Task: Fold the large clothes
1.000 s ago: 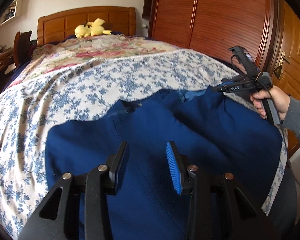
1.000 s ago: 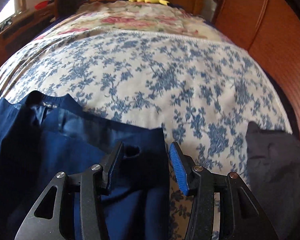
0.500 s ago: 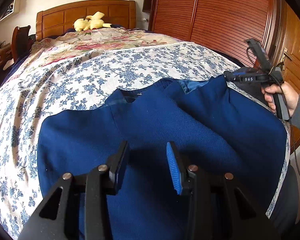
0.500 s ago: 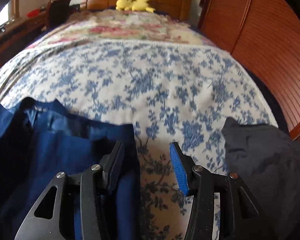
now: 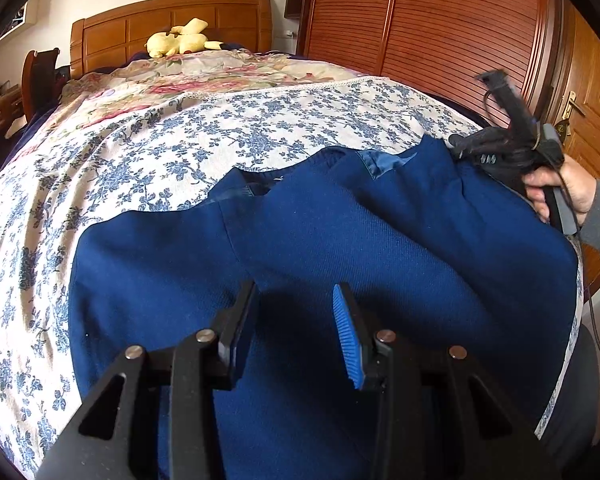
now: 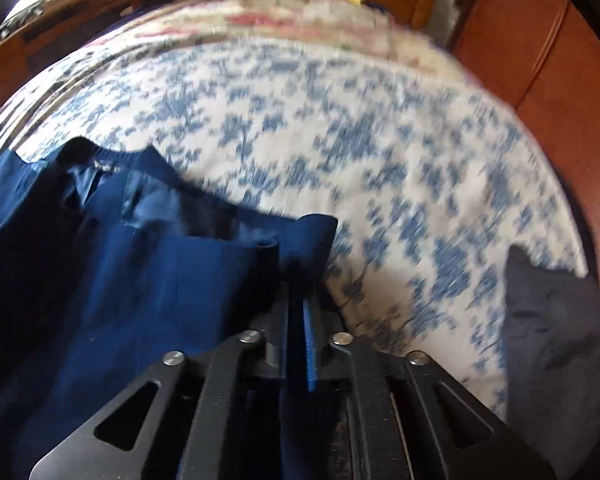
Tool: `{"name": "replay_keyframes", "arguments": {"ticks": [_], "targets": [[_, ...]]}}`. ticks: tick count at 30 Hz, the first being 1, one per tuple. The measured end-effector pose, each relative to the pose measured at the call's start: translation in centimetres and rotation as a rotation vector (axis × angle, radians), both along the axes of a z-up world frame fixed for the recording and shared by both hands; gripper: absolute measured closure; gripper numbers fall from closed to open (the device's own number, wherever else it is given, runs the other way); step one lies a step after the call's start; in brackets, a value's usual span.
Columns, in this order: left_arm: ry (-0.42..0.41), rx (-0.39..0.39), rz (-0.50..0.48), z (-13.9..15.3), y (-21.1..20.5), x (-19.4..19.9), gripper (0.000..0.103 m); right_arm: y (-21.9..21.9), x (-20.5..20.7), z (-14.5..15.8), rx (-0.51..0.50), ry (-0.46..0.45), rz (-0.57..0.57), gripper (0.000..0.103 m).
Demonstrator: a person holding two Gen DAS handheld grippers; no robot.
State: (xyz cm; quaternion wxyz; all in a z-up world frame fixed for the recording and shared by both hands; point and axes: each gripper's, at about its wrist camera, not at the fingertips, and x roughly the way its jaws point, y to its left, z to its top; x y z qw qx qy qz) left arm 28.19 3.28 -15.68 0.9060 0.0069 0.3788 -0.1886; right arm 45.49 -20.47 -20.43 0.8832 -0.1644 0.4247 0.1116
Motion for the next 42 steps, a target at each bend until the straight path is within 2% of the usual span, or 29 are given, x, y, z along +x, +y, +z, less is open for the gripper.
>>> {"name": "replay_keyframes", "arguments": {"ticks": [2, 3, 8, 10, 13, 15, 17, 19, 24, 30, 32, 34, 42], "targets": [[0.001, 0.003, 0.001, -0.1, -0.1, 0.0, 0.066, -1.1, -0.1, 1.4, -0.012, -0.081, -0.063, 0.103], [0.002, 0.007, 0.001, -0.2, -0.1, 0.0, 0.066, -2.2, 0.2, 1.9, -0.034, -0.114, -0.129, 0.103], [0.002, 0.012, 0.0, -0.5, -0.2, -0.1, 0.066, -5.6, 1.8, 2.4, -0.097, -0.129, -0.326, 0.102], [0.002, 0.011, 0.001, -0.5, -0.1, -0.1, 0.066, -6.7, 1.7, 3.0, -0.06, -0.132, -0.355, 0.097], [0.004, 0.013, 0.0, -0.5, -0.1, 0.0, 0.066, -6.6, 1.0, 3.2, -0.03, -0.122, -0.307, 0.095], [0.003, 0.016, 0.0, -0.5, -0.1, 0.0, 0.066, -5.8, 0.6, 2.9, -0.01, -0.102, -0.256, 0.088], [0.003, 0.02, 0.001, -0.5, -0.1, 0.0, 0.066, -4.6, 0.1, 2.6, 0.004, -0.084, -0.215, 0.075], [-0.001, 0.026, 0.004, -0.3, -0.1, -0.1, 0.066, -3.8, -0.4, 2.2, 0.011, -0.078, -0.19, 0.071], [-0.021, 0.043, 0.014, 0.4, -0.2, -0.8, 0.066, -1.9, -2.9, 1.7, 0.075, -0.06, -0.118, 0.07], [-0.052, 0.055, 0.018, 2.0, -0.9, -2.8, 0.066, 0.2, -8.1, 2.1, 0.11, -0.052, 0.006, 0.07], [-0.062, 0.054, 0.015, 2.5, -1.5, -3.5, 0.066, 0.6, -10.0, 2.2, 0.12, -0.047, 0.04, 0.06], [-0.077, 0.052, 0.012, 3.2, -2.1, -4.6, 0.066, 0.8, -11.6, 2.2, 0.123, -0.038, 0.07, 0.056], [-0.124, 0.032, 0.034, 4.1, -3.7, -9.3, 0.066, 0.0, -17.8, 1.4, 0.151, 0.0, 0.132, 0.055]]}}
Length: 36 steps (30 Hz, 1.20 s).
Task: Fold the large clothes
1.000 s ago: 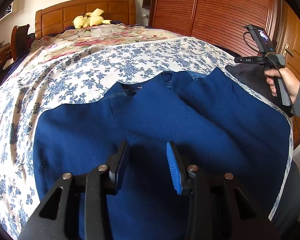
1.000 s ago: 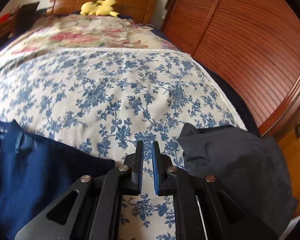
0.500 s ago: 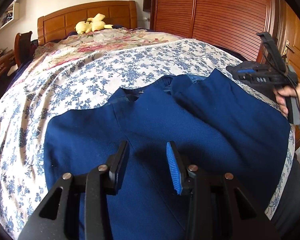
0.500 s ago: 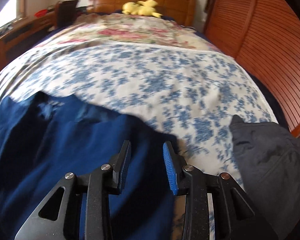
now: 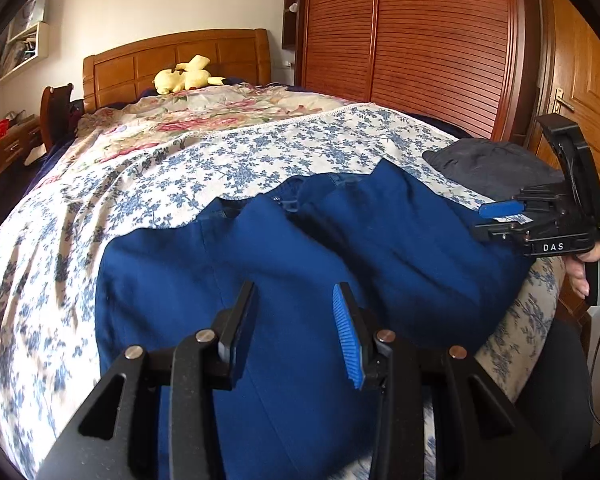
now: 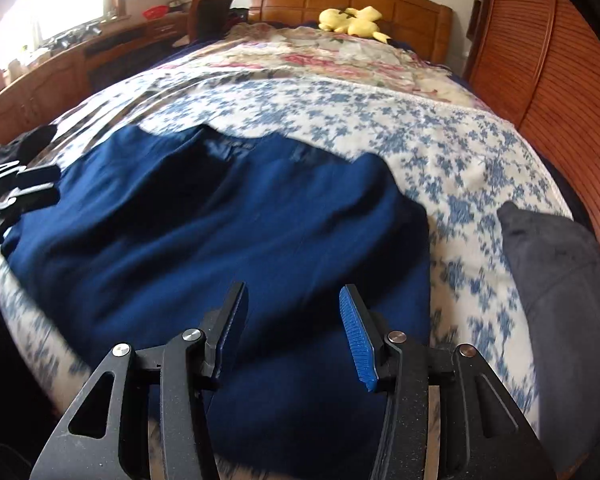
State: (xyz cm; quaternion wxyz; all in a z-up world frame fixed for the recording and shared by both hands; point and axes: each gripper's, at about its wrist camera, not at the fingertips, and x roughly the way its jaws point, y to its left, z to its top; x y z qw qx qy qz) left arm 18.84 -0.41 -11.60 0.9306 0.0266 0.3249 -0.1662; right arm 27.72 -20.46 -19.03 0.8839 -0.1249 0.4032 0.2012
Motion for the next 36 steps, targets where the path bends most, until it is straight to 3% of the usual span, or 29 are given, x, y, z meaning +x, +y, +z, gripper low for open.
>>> {"name": "replay_keyframes", "arguments": {"ticks": [7, 11, 17, 20, 24, 36], "targets": [[0.01, 0.003, 0.008, -0.6, -0.6, -2.7, 0.066, -0.9, -3.1, 0.3, 0.008, 0.017, 0.004, 0.054], [0.019, 0.003, 0.008, -1.0, -0.8, -3.5, 0.066, -1.6, -3.9, 0.8, 0.013, -0.013, -0.016, 0.049], [0.033, 0.017, -0.004, -1.7, -1.1, -3.4, 0.066, -2.5, -3.1, -0.4, 0.006, 0.008, -0.05, 0.044], [0.04, 0.003, -0.012, -1.9, -0.9, -3.3, 0.066, -3.2, -2.2, -2.4, -0.011, 0.037, -0.089, 0.033], [0.045, -0.008, -0.015, -1.9, -0.6, -3.3, 0.066, -3.5, -2.4, -3.5, -0.006, 0.022, -0.105, 0.029], [0.07, -0.017, -0.025, -2.5, 0.0, -3.3, 0.066, -4.4, -2.7, -2.2, -0.055, 0.03, -0.165, 0.026]]}}
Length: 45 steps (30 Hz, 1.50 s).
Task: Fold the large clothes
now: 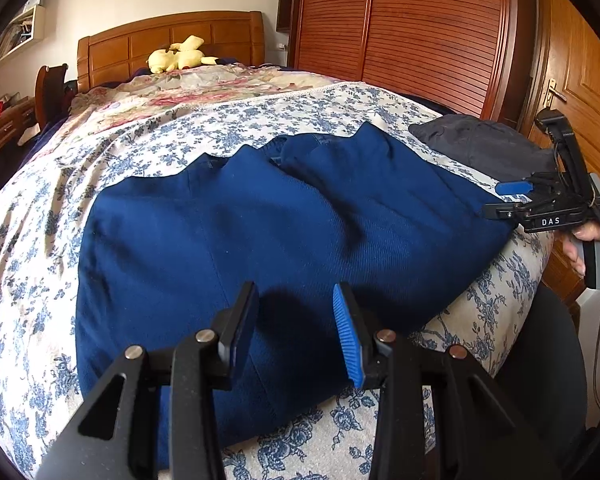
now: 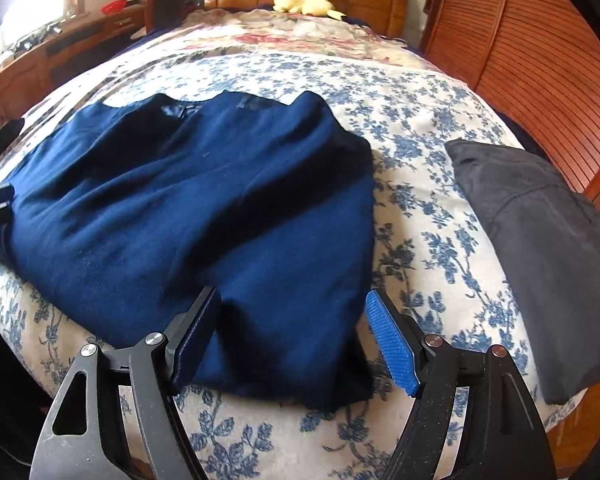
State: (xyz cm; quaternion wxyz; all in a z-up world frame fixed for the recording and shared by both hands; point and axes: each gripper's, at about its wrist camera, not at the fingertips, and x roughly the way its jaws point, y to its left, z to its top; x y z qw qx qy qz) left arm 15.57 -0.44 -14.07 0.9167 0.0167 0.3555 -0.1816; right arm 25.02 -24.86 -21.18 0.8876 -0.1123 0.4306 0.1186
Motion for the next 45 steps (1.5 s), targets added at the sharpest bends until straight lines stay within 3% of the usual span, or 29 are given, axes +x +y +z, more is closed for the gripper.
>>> {"name": "replay_keyframes", "arguments": {"ticks": [5, 12, 15, 17, 20, 29, 37, 41, 45], "targets": [[0.001, -0.001, 0.003, 0.1, 0.0, 0.0, 0.066, -1.1, 0.7, -1.6, 0.083, 0.104, -0.006, 0.026], [0.003, -0.002, 0.002, 0.0, 0.0, 0.1, 0.066, -2.0, 0.9, -2.3, 0.213, 0.132, 0.014, 0.027], [0.004, -0.004, 0.003, 0.0, 0.1, 0.2, 0.066, -1.6, 0.8, -2.1, 0.254, 0.139, 0.039, 0.046], [0.002, -0.005, 0.003, 0.0, 0.1, 0.2, 0.066, -1.3, 0.8, -2.1, 0.303, 0.164, 0.073, 0.076], [-0.002, -0.009, 0.006, 0.2, 0.4, 0.1, 0.066, -0.6, 0.7, -1.2, 0.281, 0.132, 0.085, 0.094], [-0.03, -0.031, 0.056, 1.2, 3.5, -1.5, 0.066, 3.0, 0.7, 6.9, 0.321, -0.041, 0.124, 0.098], [-0.074, -0.061, 0.156, 2.3, 9.6, -4.1, 0.066, 14.0, -0.1, 13.3, 0.325, -0.146, 0.325, 0.098], [-0.079, -0.069, 0.211, 2.2, 12.5, -5.1, 0.066, 20.7, -1.0, 14.0, 0.338, -0.146, 0.453, 0.098], [-0.087, -0.075, 0.246, 2.1, 14.3, -6.1, 0.066, 26.4, -1.8, 12.4, 0.367, -0.099, 0.55, 0.098]]}}
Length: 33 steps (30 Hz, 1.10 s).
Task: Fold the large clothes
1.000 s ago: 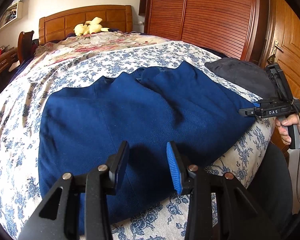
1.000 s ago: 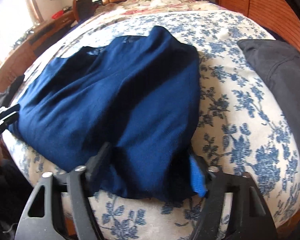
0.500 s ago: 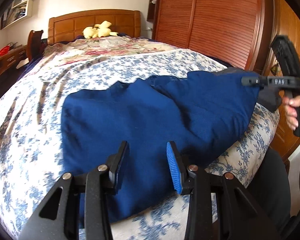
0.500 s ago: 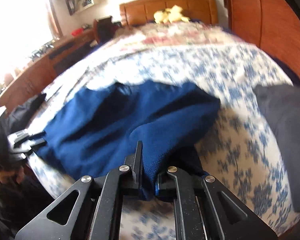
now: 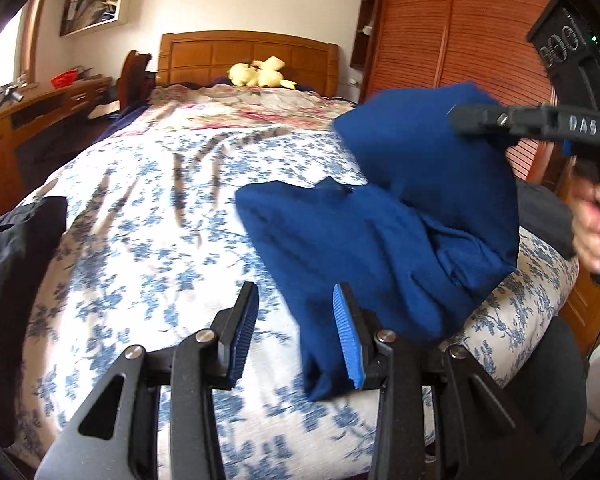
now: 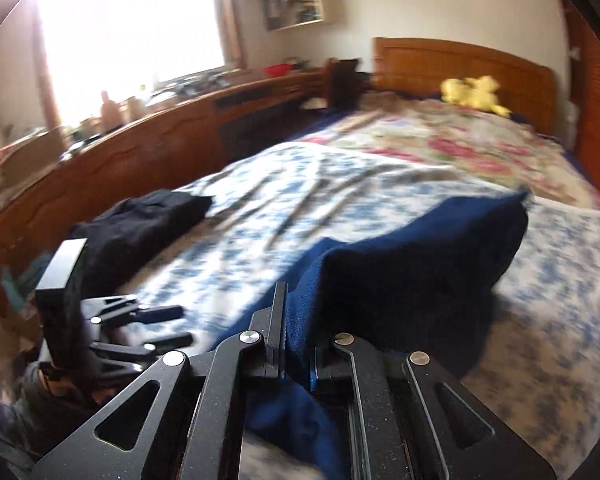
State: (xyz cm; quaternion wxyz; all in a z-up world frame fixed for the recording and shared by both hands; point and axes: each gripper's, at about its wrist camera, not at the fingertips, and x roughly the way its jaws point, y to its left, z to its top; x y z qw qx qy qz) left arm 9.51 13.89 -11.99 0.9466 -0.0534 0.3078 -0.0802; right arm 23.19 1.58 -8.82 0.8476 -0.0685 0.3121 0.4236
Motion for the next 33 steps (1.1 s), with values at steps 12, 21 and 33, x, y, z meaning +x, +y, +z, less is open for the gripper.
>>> {"name": "replay_keyframes", "arguments": {"ticks": [12, 21, 33], "targets": [[-0.009, -0.005, -0.004, 0.1, 0.4, 0.0, 0.066, 1.7, -0.4, -1.8, -0.068, 0.042, 0.011, 0.058], [-0.036, 0.007, -0.022, 1.0, -1.1, 0.0, 0.066, -4.2, 1.4, -3.5, -0.19, 0.02, -0.163, 0.065], [-0.035, -0.007, -0.071, 1.2, -3.6, 0.3, 0.066, -4.3, 0.3, -11.3, -0.127, 0.23, -0.03, 0.072]]}}
